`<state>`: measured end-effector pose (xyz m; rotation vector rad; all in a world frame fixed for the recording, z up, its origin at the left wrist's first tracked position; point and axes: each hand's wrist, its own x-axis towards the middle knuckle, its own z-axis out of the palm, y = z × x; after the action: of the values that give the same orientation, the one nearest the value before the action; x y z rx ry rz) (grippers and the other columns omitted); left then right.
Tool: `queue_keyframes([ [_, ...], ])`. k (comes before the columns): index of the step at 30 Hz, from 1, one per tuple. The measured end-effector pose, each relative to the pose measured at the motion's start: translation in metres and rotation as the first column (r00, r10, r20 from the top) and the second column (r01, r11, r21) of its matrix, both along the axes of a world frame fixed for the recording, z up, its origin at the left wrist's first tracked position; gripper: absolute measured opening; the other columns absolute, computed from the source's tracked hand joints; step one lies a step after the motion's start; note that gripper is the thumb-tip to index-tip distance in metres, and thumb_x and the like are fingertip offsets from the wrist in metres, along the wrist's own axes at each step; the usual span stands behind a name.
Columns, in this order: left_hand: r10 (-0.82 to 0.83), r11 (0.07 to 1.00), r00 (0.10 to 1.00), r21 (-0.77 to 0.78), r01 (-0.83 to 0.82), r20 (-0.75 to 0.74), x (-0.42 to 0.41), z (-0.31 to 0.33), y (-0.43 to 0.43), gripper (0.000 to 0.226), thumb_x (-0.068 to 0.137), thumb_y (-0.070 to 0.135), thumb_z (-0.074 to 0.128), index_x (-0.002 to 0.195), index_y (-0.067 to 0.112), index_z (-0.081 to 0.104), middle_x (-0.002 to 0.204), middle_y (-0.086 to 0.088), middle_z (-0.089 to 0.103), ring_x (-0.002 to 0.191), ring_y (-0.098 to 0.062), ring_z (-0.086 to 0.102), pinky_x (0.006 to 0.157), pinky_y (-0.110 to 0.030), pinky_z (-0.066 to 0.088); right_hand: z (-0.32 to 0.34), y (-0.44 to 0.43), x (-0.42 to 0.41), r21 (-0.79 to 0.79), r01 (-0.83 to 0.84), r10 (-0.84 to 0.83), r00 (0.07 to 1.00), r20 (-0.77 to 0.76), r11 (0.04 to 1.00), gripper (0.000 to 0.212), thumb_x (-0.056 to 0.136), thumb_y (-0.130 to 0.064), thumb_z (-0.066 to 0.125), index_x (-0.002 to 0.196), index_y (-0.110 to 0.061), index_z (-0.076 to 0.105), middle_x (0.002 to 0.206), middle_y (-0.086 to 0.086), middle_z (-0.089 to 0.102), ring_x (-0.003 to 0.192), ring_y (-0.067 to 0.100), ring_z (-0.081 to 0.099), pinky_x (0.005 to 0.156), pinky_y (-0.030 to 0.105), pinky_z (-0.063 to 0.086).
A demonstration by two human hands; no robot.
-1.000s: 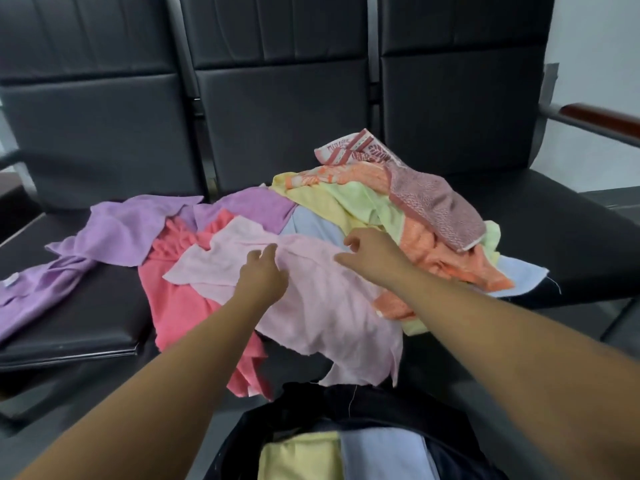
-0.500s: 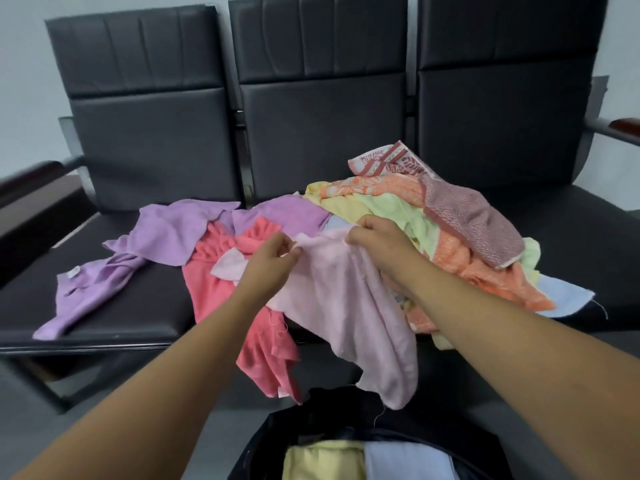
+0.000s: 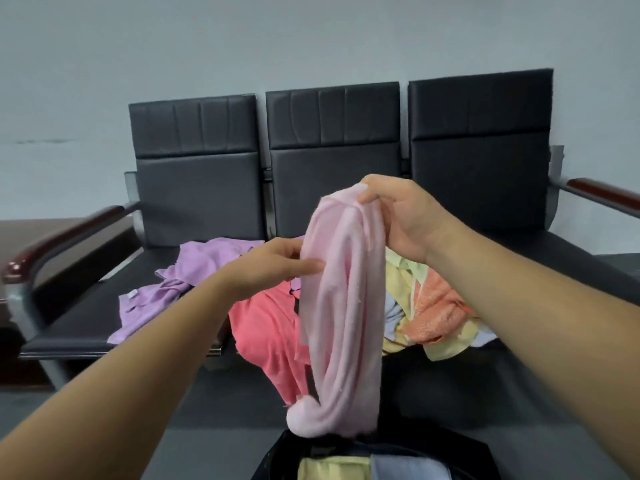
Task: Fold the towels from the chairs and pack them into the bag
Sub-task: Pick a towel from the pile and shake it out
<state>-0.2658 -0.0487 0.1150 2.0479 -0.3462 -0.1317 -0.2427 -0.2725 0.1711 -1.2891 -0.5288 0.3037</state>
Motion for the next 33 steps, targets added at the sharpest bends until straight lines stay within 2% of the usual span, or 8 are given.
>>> queue_keyframes([
  [3,0.049,0.983,0.998,0.178,-0.041,-0.044,-0.013,0.001,0.016,0.041,0.080,0.051,0.079,0.085,0.010,0.072,0.084,0.006,0.064,0.081,-0.009,0.056,0.084,-0.028,0.042,0.008,-0.017,-0.006,0.098,0.129,-0.123,0.990,-0.064,0.987,0.035,0.088,-0.005,0.049,0.060,-0.009,0.070,0.071,0.008,0.065,0.070,0.022,0.065,0.073,0.033,0.055],
  [6,0.067,0.996,0.994,-0.054,-0.072,-0.081,-0.026,-0.003,0.025,0.040,0.093,0.035,0.072,0.075,0.007,0.050,0.071,0.001,0.046,0.069,-0.012,0.038,0.068,-0.023,0.036,0.006,-0.033,-0.005,-0.001,0.306,-0.304,0.945,-0.120,0.952,0.034,0.070,-0.011,0.063,0.098,0.006,0.070,0.092,0.016,0.065,0.087,0.033,0.065,0.085,0.043,0.057],
  [10,0.144,0.954,0.989,-0.260,-0.148,-0.035,-0.037,0.002,0.013,0.025,0.098,0.020,0.064,0.077,0.011,0.052,0.070,-0.004,0.056,0.060,-0.014,0.049,0.054,-0.021,0.040,-0.008,-0.042,-0.010,-0.392,0.554,-0.451,0.830,0.327,0.735,0.011,0.081,-0.001,0.058,0.078,-0.011,0.057,0.061,-0.014,0.057,0.062,0.007,0.051,0.056,0.026,0.033],
  [17,0.026,0.949,0.993,-0.316,0.011,0.114,-0.040,0.038,-0.026,0.023,0.093,0.031,0.071,0.085,0.015,0.057,0.084,-0.016,0.060,0.078,-0.026,0.052,0.070,-0.039,0.042,-0.016,-0.032,-0.030,-0.593,0.014,0.052,0.994,0.094,0.805,0.056,0.086,-0.030,0.079,0.137,-0.036,0.054,0.121,0.003,0.065,0.087,0.024,0.065,0.076,0.036,0.051],
  [20,-0.042,0.971,0.989,-0.226,0.074,0.143,-0.035,0.044,-0.035,0.030,0.094,0.032,0.071,0.091,0.006,0.056,0.088,-0.036,0.058,0.083,-0.032,0.048,0.073,-0.046,0.036,-0.024,-0.028,-0.029,-0.555,-0.063,0.158,0.980,0.125,0.830,0.032,0.090,-0.028,0.076,0.119,-0.014,0.068,0.083,-0.002,0.063,0.063,0.018,0.054,0.059,0.027,0.044],
  [23,-0.067,0.992,0.992,-0.104,0.078,0.103,-0.033,0.039,-0.039,0.030,0.090,0.034,0.076,0.092,0.010,0.058,0.084,-0.022,0.058,0.078,-0.029,0.043,0.064,-0.042,0.033,-0.029,-0.027,-0.022,-0.538,0.039,0.093,0.972,0.216,0.842,0.030,0.093,-0.016,0.073,0.093,0.012,0.062,0.064,0.002,0.037,0.054,0.012,0.033,0.050,0.022,0.029],
  [27,-0.078,0.997,0.996,0.012,0.078,0.030,-0.028,0.023,-0.024,0.015,0.086,0.025,0.081,0.093,0.017,0.072,0.092,-0.003,0.071,0.085,-0.018,0.064,0.079,-0.035,0.049,-0.019,-0.042,-0.012,-0.247,0.184,-0.153,0.978,0.140,0.951,0.007,0.091,-0.003,0.065,0.084,-0.005,0.066,0.072,0.005,0.053,0.068,0.018,0.047,0.063,0.029,0.035],
  [33,0.088,0.852,0.995,-0.513,-0.102,-0.052,-0.019,0.014,-0.025,0.041,0.084,0.026,0.077,0.102,-0.008,0.063,0.094,-0.019,0.066,0.088,-0.030,0.059,0.075,-0.034,0.049,-0.032,-0.044,-0.011,-0.279,0.186,-0.173,0.982,0.069,0.942,0.009,0.092,0.000,0.065,0.083,0.000,0.064,0.084,0.022,0.065,0.080,0.029,0.063,0.074,0.036,0.051],
])
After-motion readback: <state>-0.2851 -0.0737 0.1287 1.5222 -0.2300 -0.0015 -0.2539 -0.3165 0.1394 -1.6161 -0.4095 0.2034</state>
